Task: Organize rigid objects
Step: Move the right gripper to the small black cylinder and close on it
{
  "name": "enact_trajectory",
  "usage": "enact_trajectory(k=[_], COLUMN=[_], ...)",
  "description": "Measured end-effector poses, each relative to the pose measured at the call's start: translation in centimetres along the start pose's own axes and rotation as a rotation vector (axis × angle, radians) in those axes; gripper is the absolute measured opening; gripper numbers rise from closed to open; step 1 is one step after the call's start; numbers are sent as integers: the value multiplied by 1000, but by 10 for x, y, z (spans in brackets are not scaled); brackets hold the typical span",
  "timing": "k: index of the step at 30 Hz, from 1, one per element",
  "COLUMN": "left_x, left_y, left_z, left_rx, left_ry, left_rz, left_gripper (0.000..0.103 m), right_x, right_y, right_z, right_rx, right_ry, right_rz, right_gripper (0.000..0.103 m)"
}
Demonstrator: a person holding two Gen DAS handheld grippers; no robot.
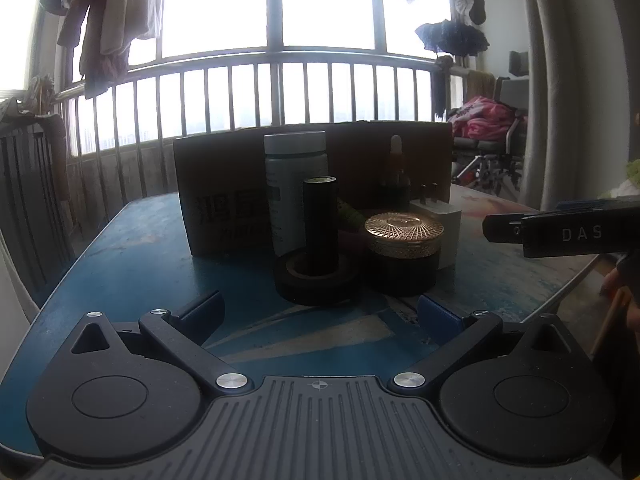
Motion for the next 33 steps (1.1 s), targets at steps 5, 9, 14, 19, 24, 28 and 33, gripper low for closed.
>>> enact_trajectory(k=[5, 9, 14, 19, 24, 28, 33], left_x=[1, 1, 1, 7, 16, 26, 38], left_y=[1, 2, 2, 1, -1, 12, 19], left_z=[-1, -2, -4, -6, -18, -27, -39], left_rx=[-5, -10, -35, -114, -129, -132, -128], left_ry=[8, 13, 25, 21, 14, 20, 14], left_rz=[8, 14, 26, 73, 64, 130, 134], left_gripper=[103, 103, 100, 93, 78, 71, 55], right_x=[0, 1, 2, 5, 11, 16, 28], right_y=[1, 1, 1, -1, 0, -3, -7], right_z=[1, 1, 3, 2, -3, -10, -16], right_rx=[0, 4, 29, 135, 259, 336, 419], right_ry=[0, 3, -1, -9, -18, -21, -39], right_rz=[10, 10, 7, -38, -76, -130, -186], right_gripper=[103, 103, 103, 103, 96, 84, 70])
Point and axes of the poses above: each gripper's, at about its wrist camera, not at the fingertips, and z roughly against the way its jaws point, y to its left, x to its top, the point moved 3 cm from there along -z, roughly the way its jaws point, and after that the axes turned 10 degrees about z, right-handed, at the moved point
